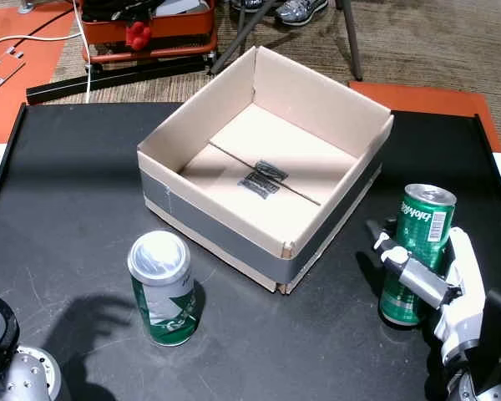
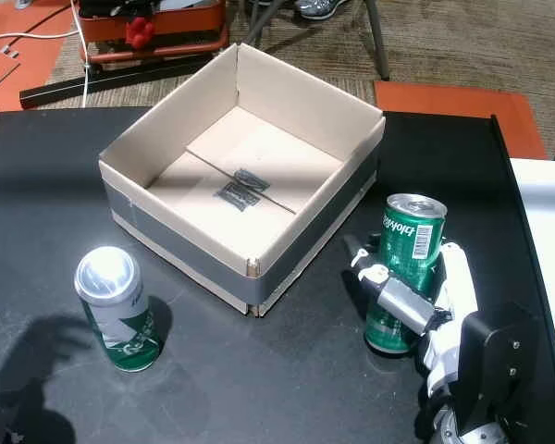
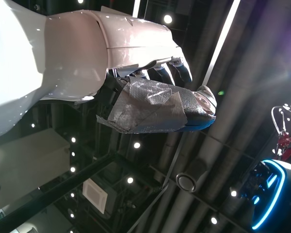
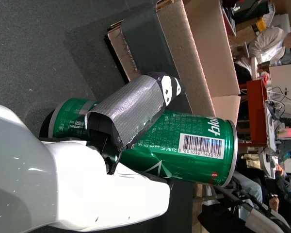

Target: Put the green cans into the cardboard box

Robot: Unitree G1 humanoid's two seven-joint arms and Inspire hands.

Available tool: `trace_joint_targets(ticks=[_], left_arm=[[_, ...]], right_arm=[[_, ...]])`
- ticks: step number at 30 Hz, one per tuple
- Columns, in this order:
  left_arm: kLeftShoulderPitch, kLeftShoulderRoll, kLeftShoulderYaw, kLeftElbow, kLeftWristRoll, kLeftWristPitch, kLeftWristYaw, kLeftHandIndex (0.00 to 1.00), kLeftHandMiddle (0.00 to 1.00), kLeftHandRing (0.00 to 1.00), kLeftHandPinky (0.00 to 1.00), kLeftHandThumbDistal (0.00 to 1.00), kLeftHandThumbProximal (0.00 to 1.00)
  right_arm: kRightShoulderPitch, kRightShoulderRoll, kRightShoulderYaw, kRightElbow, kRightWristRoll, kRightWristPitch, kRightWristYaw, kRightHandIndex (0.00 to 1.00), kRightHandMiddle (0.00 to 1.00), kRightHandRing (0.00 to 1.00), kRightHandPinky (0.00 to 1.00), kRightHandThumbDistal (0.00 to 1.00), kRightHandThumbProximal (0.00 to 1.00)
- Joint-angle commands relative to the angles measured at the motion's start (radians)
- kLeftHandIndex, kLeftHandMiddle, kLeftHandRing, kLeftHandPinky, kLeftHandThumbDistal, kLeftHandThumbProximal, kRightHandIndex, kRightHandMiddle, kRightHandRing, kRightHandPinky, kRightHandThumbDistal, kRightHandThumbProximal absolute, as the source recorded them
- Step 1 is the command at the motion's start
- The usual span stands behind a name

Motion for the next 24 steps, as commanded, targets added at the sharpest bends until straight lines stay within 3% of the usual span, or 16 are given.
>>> trace_joint_targets(ticks=[1,14,24], left_arm=[[0.035,-0.124,0.015,0.008,0.002,0.004,-0.005,0.69,0.73,0.85,0.87,0.25,0.75],[0.043,-0.127,0.005,0.003,0.01,0.029,0.003,0.7,0.72,0.84,0.86,0.24,0.73],[0.03,-0.141,0.004,0.01,0.009,-0.007,0.011,0.68,0.71,0.83,0.87,0.24,0.74]], right_arm=[[-0.008,0.005,-0.01,-0.004,0.014,-0.014,0.002,0.0,0.27,0.45,0.36,0.43,0.0],[-0.008,-0.001,-0.002,-0.001,0.003,-0.023,-0.016,0.0,0.25,0.45,0.41,0.38,0.0],[-0.008,0.0,-0.009,0.003,0.01,-0.025,-0.009,0.0,0.24,0.45,0.42,0.36,0.0]])
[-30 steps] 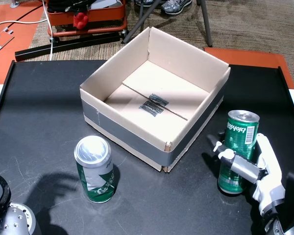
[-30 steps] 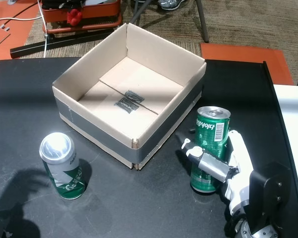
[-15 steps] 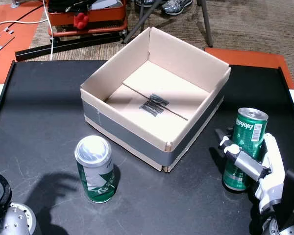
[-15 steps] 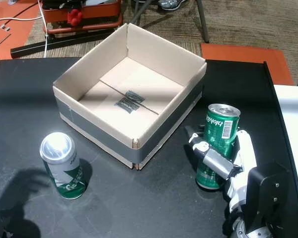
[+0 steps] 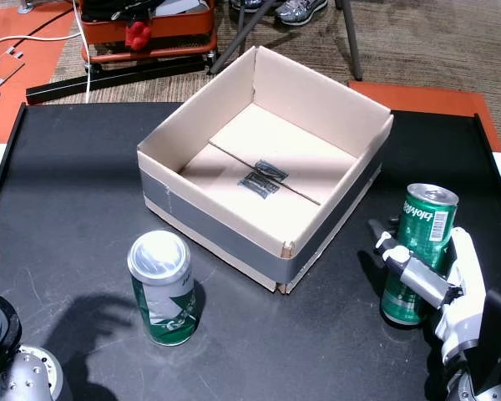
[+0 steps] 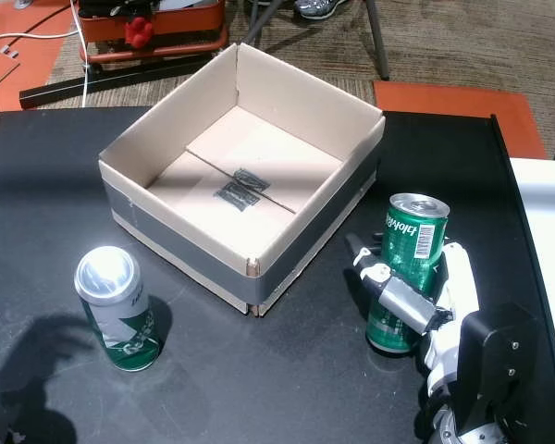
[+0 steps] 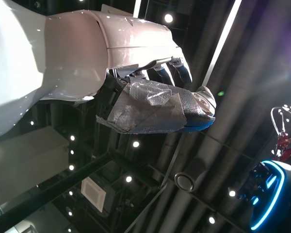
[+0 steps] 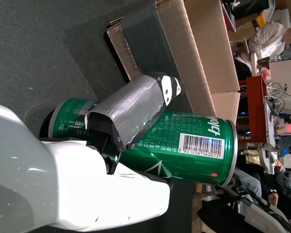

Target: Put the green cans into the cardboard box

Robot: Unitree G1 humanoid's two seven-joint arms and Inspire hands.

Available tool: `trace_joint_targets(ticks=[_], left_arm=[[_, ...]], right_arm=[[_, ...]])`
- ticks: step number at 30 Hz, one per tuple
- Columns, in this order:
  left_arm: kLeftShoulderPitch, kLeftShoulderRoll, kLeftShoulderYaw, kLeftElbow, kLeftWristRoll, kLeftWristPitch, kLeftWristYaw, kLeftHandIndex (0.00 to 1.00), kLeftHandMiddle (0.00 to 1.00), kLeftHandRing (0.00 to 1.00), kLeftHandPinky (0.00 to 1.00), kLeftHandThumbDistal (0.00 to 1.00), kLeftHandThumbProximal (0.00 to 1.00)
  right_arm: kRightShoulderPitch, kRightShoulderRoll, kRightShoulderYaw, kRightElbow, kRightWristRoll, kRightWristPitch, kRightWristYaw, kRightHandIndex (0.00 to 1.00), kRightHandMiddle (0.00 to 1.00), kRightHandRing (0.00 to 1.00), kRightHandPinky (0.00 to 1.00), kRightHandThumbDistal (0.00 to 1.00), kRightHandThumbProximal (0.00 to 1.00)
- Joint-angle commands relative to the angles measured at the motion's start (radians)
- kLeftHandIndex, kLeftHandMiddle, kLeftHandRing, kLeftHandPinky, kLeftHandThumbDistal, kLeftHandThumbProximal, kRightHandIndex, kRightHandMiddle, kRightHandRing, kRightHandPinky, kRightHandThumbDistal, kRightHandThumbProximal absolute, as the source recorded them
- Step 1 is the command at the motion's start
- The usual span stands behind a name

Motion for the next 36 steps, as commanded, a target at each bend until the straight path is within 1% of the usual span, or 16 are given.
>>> trace_joint_targets(ticks=[1,4,6,9,13,14,17,18,19,21,24,25,26,29,31,36], left_arm=[[0.032,-0.142,0.011,0.007,0.01,-0.009,0.011,0.68,0.7,0.83,0.86,0.25,0.74],[0.031,-0.145,0.008,0.01,0.011,-0.011,0.013,0.68,0.7,0.82,0.86,0.25,0.72],[0.024,-0.143,0.011,0.018,0.011,-0.023,0.008,0.68,0.7,0.82,0.87,0.23,0.73],[0.021,-0.147,0.005,0.023,0.018,-0.035,0.014,0.67,0.69,0.82,0.87,0.24,0.73],[0.018,-0.154,-0.006,0.032,0.017,-0.036,0.019,0.68,0.69,0.81,0.86,0.25,0.74],[0.013,-0.157,-0.007,0.036,0.016,-0.039,0.02,0.68,0.68,0.81,0.85,0.25,0.73],[-0.002,-0.167,-0.011,0.046,0.008,-0.044,0.021,0.66,0.67,0.8,0.85,0.23,0.7],[-0.009,-0.174,-0.007,0.048,0.002,-0.055,0.021,0.65,0.66,0.79,0.84,0.23,0.7],[-0.016,-0.177,-0.003,0.052,-0.003,-0.068,0.018,0.64,0.66,0.79,0.85,0.23,0.7],[-0.028,-0.181,0.003,0.062,-0.01,-0.087,0.01,0.64,0.66,0.8,0.85,0.23,0.71],[-0.035,-0.175,0.002,0.077,-0.022,-0.078,-0.005,0.65,0.67,0.8,0.86,0.23,0.71],[-0.041,-0.177,0.006,0.081,-0.027,-0.081,-0.009,0.64,0.66,0.8,0.86,0.23,0.71],[-0.045,-0.178,0.01,0.084,-0.031,-0.084,-0.011,0.64,0.67,0.8,0.86,0.23,0.71],[-0.054,-0.181,0.018,0.094,-0.036,-0.096,-0.013,0.64,0.67,0.8,0.86,0.23,0.71],[-0.06,-0.184,0.022,0.098,-0.036,-0.103,-0.013,0.64,0.66,0.8,0.85,0.24,0.7],[-0.072,-0.194,0.034,0.106,-0.034,-0.127,-0.012,0.62,0.64,0.78,0.85,0.26,0.7]], right_arm=[[-0.008,0.0,-0.01,0.002,0.013,-0.02,0.007,0.0,0.24,0.45,0.42,0.36,0.0],[-0.006,-0.002,-0.01,-0.001,0.01,-0.028,0.005,0.0,0.25,0.46,0.42,0.36,0.0],[-0.003,-0.007,-0.001,-0.007,-0.004,-0.045,-0.006,0.02,0.27,0.47,0.42,0.35,0.0],[0.002,-0.013,0.008,-0.021,-0.017,-0.071,-0.018,0.03,0.29,0.48,0.43,0.33,0.0],[0.008,-0.013,0.003,-0.057,-0.006,-0.117,-0.008,0.02,0.29,0.49,0.44,0.33,0.0],[0.009,-0.012,-0.001,-0.066,0.001,-0.128,-0.001,0.02,0.29,0.49,0.45,0.34,0.0],[0.008,-0.02,0.005,-0.096,-0.009,-0.173,0.0,0.03,0.29,0.49,0.45,0.35,0.0],[0.007,-0.022,0.006,-0.108,-0.007,-0.183,0.007,0.02,0.29,0.49,0.46,0.37,0.0],[0.007,-0.024,0.008,-0.12,-0.007,-0.195,0.014,0.01,0.28,0.48,0.46,0.35,0.0],[0.004,-0.028,0.01,-0.141,-0.005,-0.212,0.028,0.0,0.27,0.47,0.46,0.36,0.0],[0.001,-0.028,0.009,-0.189,0.014,-0.219,0.061,0.0,0.26,0.46,0.46,0.36,0.0],[0.0,-0.028,0.008,-0.206,0.024,-0.223,0.079,0.0,0.26,0.46,0.47,0.35,0.0],[0.0,-0.028,0.008,-0.223,0.028,-0.227,0.088,0.0,0.25,0.45,0.46,0.37,0.0],[-0.003,-0.034,0.012,-0.263,0.021,-0.241,0.093,0.0,0.24,0.44,0.46,0.37,0.0],[-0.008,-0.041,0.018,-0.287,0.002,-0.251,0.08,0.01,0.25,0.45,0.46,0.38,0.0],[-0.029,-0.057,0.039,-0.35,-0.033,-0.263,0.066,0.06,0.36,0.57,0.49,0.39,0.0]])
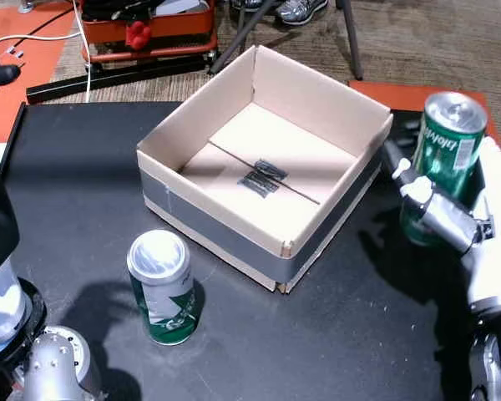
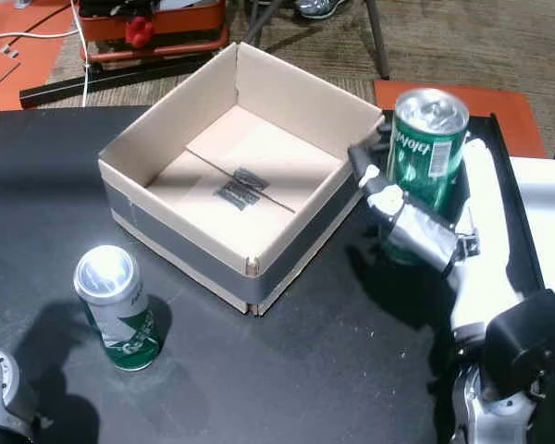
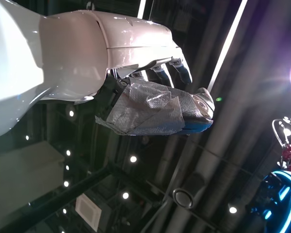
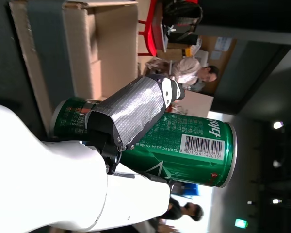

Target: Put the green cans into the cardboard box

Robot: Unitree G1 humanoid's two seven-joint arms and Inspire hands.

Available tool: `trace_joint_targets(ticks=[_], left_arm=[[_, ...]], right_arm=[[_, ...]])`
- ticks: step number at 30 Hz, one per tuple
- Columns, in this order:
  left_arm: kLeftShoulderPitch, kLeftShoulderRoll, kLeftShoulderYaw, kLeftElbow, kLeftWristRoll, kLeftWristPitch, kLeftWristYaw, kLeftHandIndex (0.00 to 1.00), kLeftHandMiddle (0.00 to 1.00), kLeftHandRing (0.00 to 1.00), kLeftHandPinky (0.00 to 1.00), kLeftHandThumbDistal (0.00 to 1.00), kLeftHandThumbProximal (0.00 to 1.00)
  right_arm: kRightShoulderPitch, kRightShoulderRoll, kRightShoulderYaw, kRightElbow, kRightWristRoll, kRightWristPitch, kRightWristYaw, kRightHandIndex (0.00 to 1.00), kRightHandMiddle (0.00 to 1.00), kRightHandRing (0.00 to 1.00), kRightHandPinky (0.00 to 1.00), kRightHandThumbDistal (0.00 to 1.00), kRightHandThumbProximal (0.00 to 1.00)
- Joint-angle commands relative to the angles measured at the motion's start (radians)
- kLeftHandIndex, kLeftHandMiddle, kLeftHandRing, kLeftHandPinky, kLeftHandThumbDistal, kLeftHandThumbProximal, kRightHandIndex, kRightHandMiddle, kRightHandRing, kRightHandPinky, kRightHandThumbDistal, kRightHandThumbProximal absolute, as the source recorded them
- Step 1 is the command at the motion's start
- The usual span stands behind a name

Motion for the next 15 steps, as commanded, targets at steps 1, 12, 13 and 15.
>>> trace_joint_targets(ticks=[1,12,13,15], left_arm=[[0.012,-0.156,0.034,0.007,-0.009,-0.021,-0.008,0.61,0.64,0.78,0.84,0.25,0.7],[0.002,-0.159,0.026,0.025,-0.01,-0.042,-0.008,0.61,0.63,0.79,0.85,0.26,0.72],[0.001,-0.159,0.026,0.028,-0.01,-0.044,-0.008,0.61,0.63,0.78,0.85,0.26,0.72],[0.001,-0.158,0.023,0.03,-0.012,-0.043,-0.008,0.62,0.64,0.79,0.85,0.26,0.73]], right_arm=[[-0.038,-0.025,0.014,-0.053,-0.035,-0.047,-0.026,0.07,0.37,0.58,0.51,0.39,0.0],[-0.163,-0.13,0.096,-0.101,-0.321,-0.104,-0.215,0.11,0.38,0.6,0.61,0.37,0.0],[-0.18,-0.136,0.105,-0.094,-0.332,-0.102,-0.224,0.11,0.37,0.6,0.6,0.38,0.0],[-0.214,-0.153,0.125,-0.08,-0.367,-0.097,-0.247,0.13,0.39,0.62,0.61,0.37,0.0]])
